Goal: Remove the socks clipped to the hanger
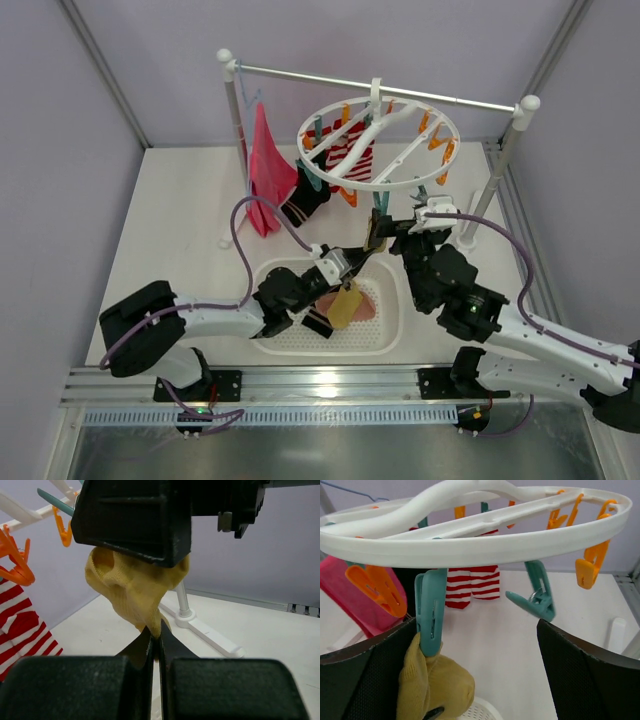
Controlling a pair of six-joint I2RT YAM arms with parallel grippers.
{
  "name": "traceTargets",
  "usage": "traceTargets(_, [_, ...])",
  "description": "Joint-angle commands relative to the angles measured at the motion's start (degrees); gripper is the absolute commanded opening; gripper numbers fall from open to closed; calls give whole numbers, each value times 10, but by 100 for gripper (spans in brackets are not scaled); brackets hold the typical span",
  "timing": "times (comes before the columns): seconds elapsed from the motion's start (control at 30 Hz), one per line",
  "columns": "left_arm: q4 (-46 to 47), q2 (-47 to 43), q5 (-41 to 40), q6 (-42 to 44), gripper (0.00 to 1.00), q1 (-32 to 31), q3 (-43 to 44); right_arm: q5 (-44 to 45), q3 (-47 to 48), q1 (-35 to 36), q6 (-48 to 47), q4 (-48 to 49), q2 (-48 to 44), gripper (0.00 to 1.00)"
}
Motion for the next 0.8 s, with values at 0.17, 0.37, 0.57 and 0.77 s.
traceTargets(0.17, [-180,-69,42,-2,0,0,34,-222,-56,-53,32,-11,-125,100])
traceTargets(0.37, [-217,-72,50,-31,0,26,44,-374,-62,-152,78,-14,-139,100])
traceTargets(0.57, [-235,-62,65,-44,0,38,59,-487,-41,-217,108,-3,-87,100])
traceTargets(0.77, [-248,-80,120,-67,0,61,55,-618,-52,-278,152,36,-62,100])
